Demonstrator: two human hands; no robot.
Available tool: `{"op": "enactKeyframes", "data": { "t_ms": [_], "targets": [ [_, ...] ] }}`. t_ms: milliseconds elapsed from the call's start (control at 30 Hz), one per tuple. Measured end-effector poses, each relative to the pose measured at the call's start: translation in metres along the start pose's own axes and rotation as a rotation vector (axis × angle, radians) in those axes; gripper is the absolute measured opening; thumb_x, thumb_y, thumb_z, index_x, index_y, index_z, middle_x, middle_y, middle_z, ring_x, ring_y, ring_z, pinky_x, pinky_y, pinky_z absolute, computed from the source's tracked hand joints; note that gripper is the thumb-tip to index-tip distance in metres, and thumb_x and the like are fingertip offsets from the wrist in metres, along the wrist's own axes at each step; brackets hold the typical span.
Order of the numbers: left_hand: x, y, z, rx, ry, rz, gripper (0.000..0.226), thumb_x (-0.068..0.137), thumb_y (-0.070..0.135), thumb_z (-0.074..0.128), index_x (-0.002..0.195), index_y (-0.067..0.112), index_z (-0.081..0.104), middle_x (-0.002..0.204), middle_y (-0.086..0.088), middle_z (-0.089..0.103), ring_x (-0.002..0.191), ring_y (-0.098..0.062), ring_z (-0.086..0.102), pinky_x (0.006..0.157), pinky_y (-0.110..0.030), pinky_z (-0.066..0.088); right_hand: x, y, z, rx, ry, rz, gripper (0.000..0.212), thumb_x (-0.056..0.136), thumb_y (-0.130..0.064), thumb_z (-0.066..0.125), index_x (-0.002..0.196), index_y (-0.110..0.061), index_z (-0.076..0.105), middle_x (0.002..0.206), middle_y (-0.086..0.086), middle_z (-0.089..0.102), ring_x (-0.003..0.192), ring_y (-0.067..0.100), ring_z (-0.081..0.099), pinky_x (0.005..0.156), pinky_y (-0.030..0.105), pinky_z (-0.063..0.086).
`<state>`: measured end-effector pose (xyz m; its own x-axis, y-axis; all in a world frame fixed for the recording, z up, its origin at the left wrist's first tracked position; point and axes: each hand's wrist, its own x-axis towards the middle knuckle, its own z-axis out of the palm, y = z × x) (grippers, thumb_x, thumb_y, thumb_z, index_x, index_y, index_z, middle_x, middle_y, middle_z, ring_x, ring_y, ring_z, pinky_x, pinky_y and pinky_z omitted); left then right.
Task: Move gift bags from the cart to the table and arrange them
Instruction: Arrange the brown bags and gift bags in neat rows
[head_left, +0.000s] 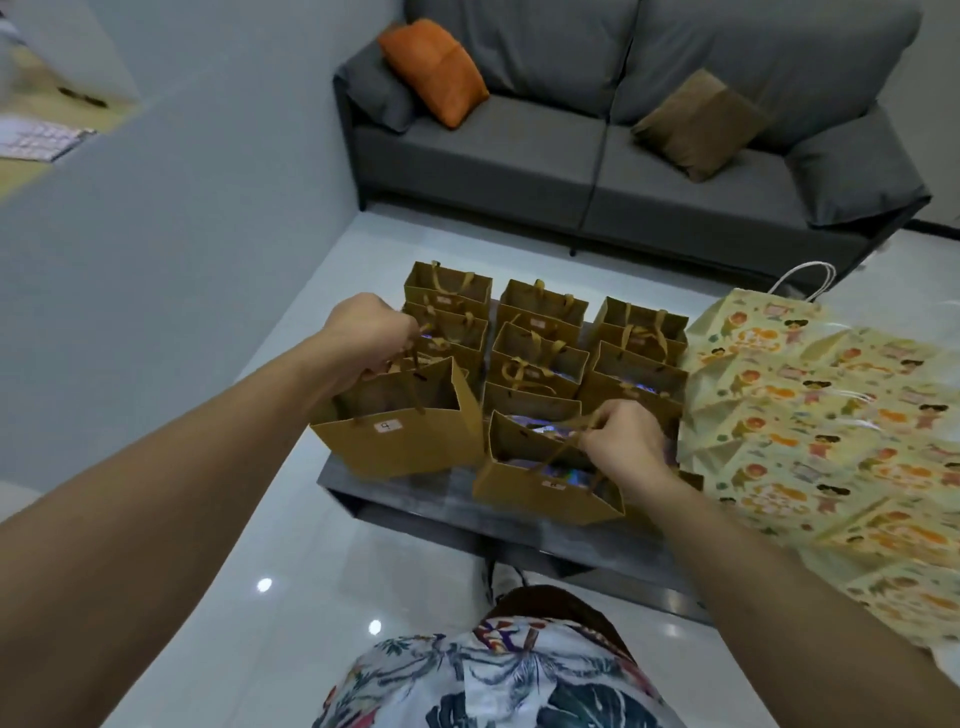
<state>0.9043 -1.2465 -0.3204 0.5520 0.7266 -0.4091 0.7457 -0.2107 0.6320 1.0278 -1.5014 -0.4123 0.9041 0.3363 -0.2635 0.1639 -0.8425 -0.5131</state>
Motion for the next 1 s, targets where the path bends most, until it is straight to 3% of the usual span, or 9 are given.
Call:
{"op": "enactKeyframes", "data": {
  "t_ms": [167, 333, 467, 600, 800, 1000],
  "targets": [
    [0.019, -0.006, -0.01, 0.006, 0.033, -0.083, 0.026, 0.095, 0.027, 0.062, 0.09, 0.005, 0.074, 0.088, -0.012, 0.068, 0.072, -0.022, 0.061, 0.069, -0.033, 0.054, 0.029, 0.003, 0.048, -0.115, -0.184, -0.063, 0.02, 0.084, -0.008, 0.071, 0.082, -0.027, 0.063, 0.08, -0.003, 0.065, 0.077, 0.016, 0.064, 0.071, 0.042, 0.06],
    [0.035, 0.002, -0.013, 0.021, 0.051, -0.119, 0.027, 0.092, 0.026, 0.063, 0.09, 0.002, 0.075, 0.083, -0.012, 0.065, 0.068, -0.021, 0.056, 0.065, -0.034, 0.05, 0.052, 0.004, 0.08, -0.176, -0.257, -0.067, 0.016, 0.091, -0.007, 0.063, 0.085, -0.021, 0.061, 0.082, -0.001, 0.062, 0.081, 0.018, 0.059, 0.068, 0.033, 0.048],
    [0.047, 0.012, -0.007, 0.035, 0.039, -0.147, 0.028, 0.095, 0.026, 0.061, 0.09, 0.001, 0.073, 0.078, -0.01, 0.061, 0.066, -0.02, 0.055, 0.063, -0.032, 0.047, 0.066, 0.009, 0.099, -0.129, -0.31, 0.013, 0.011, 0.091, -0.013, 0.068, 0.089, -0.021, 0.062, 0.087, 0.0, 0.064, 0.088, 0.02, 0.064, 0.08, 0.039, 0.058],
    [0.061, 0.022, -0.004, 0.043, 0.038, -0.156, 0.027, 0.096, 0.025, 0.06, 0.087, 0.002, 0.072, 0.075, -0.008, 0.059, 0.061, -0.018, 0.052, 0.058, -0.029, 0.045, 0.075, 0.017, 0.108, -0.134, -0.343, 0.075, 0.006, 0.091, -0.021, 0.069, 0.093, -0.019, 0.063, 0.09, 0.003, 0.067, 0.088, 0.022, 0.065, 0.074, 0.037, 0.056],
    [0.081, 0.048, 0.007, 0.05, 0.038, -0.108, 0.027, 0.094, 0.024, 0.06, 0.086, 0.001, 0.072, 0.08, -0.011, 0.059, 0.066, -0.019, 0.052, 0.062, -0.033, 0.046, 0.092, 0.013, 0.105, -0.106, -0.384, 0.11, 0.018, 0.094, -0.033, 0.064, 0.098, -0.017, 0.07, 0.096, 0.005, 0.07, 0.095, 0.025, 0.066, 0.08, 0.037, 0.056],
    [0.101, 0.083, 0.022, 0.065, 0.037, -0.093, 0.024, 0.091, 0.024, 0.062, 0.081, 0.005, 0.072, 0.083, -0.01, 0.064, 0.073, -0.022, 0.057, 0.065, -0.034, 0.05, 0.12, 0.017, 0.096, -0.06, -0.47, 0.132, 0.027, 0.097, -0.039, 0.062, 0.084, -0.016, 0.069, 0.078, 0.003, 0.067, 0.076, 0.018, 0.063, 0.062, 0.03, 0.046]
  ]
}}
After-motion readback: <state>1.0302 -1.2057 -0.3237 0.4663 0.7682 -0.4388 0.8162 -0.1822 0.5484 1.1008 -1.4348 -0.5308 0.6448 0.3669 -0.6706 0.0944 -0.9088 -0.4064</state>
